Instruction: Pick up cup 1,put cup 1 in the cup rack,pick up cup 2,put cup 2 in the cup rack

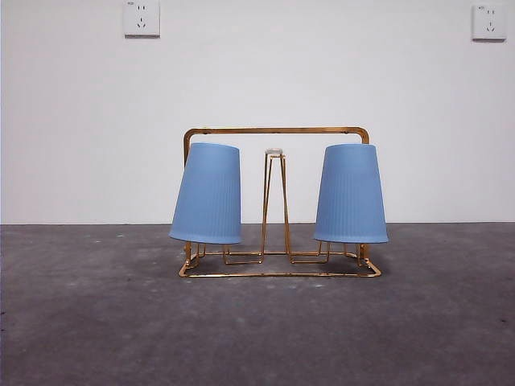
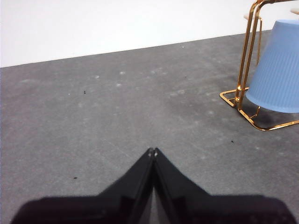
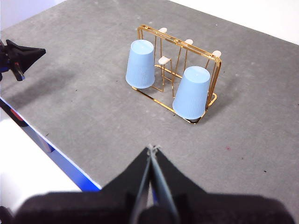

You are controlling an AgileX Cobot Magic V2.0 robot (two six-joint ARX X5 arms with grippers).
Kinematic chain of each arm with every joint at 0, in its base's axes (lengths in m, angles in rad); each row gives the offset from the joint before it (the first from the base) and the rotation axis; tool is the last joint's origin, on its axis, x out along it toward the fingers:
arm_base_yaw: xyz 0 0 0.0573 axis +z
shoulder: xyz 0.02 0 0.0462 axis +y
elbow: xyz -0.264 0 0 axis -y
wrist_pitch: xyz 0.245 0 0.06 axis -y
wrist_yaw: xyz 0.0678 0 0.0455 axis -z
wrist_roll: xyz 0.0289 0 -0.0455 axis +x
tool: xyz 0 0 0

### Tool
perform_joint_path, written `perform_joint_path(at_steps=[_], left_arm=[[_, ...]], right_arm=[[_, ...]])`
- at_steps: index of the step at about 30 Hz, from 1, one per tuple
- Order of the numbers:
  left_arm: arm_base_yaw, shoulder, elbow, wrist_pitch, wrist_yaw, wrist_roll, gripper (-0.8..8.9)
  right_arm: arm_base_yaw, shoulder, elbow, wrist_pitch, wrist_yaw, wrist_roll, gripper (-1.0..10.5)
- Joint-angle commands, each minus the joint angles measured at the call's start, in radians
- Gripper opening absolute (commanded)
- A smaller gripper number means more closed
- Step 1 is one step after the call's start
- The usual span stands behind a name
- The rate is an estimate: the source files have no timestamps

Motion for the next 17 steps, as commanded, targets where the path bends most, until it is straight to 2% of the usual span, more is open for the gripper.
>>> perform_joint_path(at_steps=[1, 11, 14, 17], left_arm=[[0.003, 0.004, -0.011, 0.006, -0.002, -0.006, -0.03], [0.003, 0.023, -0.011, 0.006, -0.002, -0.006, -0.03], [0.003, 0.031, -0.011, 0.006, -0.002, -0.006, -0.03], [0.003, 0.035, -0.011, 0.006, -0.002, -0.006, -0.03]], right_arm=[[0.000, 0.000, -0.005, -0.023, 0.004, 0.010, 0.0], [-0.005, 0.000, -0.005, -0.022, 0.006, 0.003, 0.0], [-0.074, -0.011, -0.006, -0.019, 0.045, -0.100, 0.0], [-0.223, -0.036, -0.028, 0.076, 0.035, -0.183, 0.0]])
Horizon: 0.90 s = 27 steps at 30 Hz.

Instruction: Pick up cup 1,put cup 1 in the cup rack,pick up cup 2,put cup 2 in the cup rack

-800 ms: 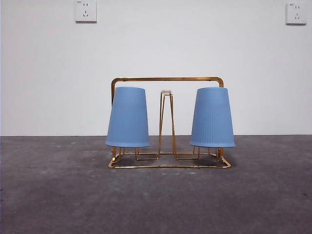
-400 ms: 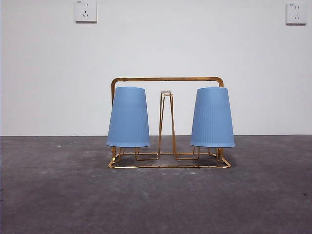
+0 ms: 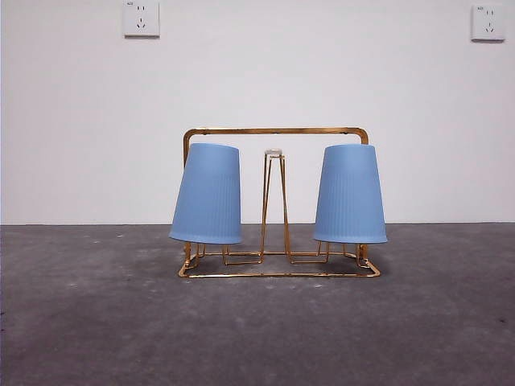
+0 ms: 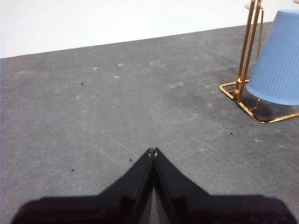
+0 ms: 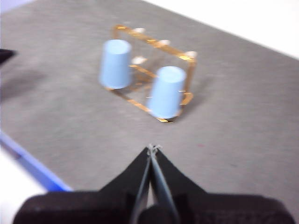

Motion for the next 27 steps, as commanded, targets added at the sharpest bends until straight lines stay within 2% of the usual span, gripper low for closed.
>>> perform_joint_path(at_steps=[1, 7, 12, 15, 19, 27], left_arm=[[0.003, 0.003, -0.011, 0.006, -0.002, -0.006, -0.03], [0.003, 0.003, -0.011, 0.006, -0.002, -0.006, -0.03], [0.003, 0.003, -0.011, 0.006, -0.002, -0.006, -0.03], [0.003, 0.003, -0.011, 0.006, -0.002, -0.006, -0.03], [0.003, 0.003, -0.011, 0.006, -0.002, -0.006, -0.03], [0.003, 0.003, -0.011, 0.006, -0.002, -0.006, -0.03]], right_arm=[[-0.146, -0.037, -0.039, 0.113, -0.013, -0.105, 0.0], [-0.453, -0.157, -0.245, 0.466, -0.048, -0.116, 0.0], [-0.629, -0.260, -0.535, 0.780, -0.273, -0.113, 0.0], [-0.689, -0.309, -0.715, 0.922, -0.336, -0.112, 0.0], [-0.729, -0.367, -0.928, 1.072, -0.335, -0.070, 0.0], [-0.745, -0.517, -1.239, 1.243, -0.227, -0.041, 0.0]])
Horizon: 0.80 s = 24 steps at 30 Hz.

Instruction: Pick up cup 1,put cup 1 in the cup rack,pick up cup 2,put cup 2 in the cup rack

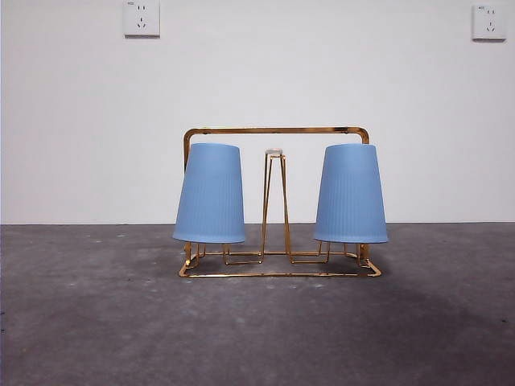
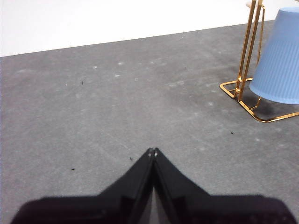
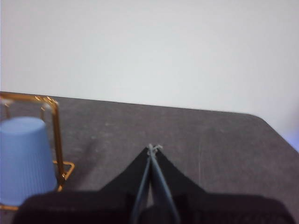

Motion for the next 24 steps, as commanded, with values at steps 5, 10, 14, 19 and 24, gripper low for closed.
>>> perform_joint_path(at_steps=[5, 10, 14, 19, 24], left_arm=[[0.003, 0.000, -0.011, 0.006, -0.002, -0.006, -0.03], [0.003, 0.003, -0.011, 0.006, -0.002, -0.006, -0.03], [0.003, 0.003, -0.011, 0.006, -0.002, -0.006, -0.03], [0.003, 0.003, -0.011, 0.006, -0.002, -0.006, -0.03], [0.003, 0.003, -0.011, 0.006, -0.002, -0.006, -0.03]], right_arm=[[-0.002, -0.074, -0.154, 0.051, 0.056, 0.081, 0.0], [-0.002, -0.074, -0.212, 0.029, 0.055, 0.119, 0.0], [-0.002, -0.074, -0.212, -0.050, 0.060, 0.112, 0.0], [0.000, -0.074, -0.212, -0.049, 0.061, 0.119, 0.0], [0.000, -0.074, -0.212, -0.049, 0.060, 0.119, 0.0]])
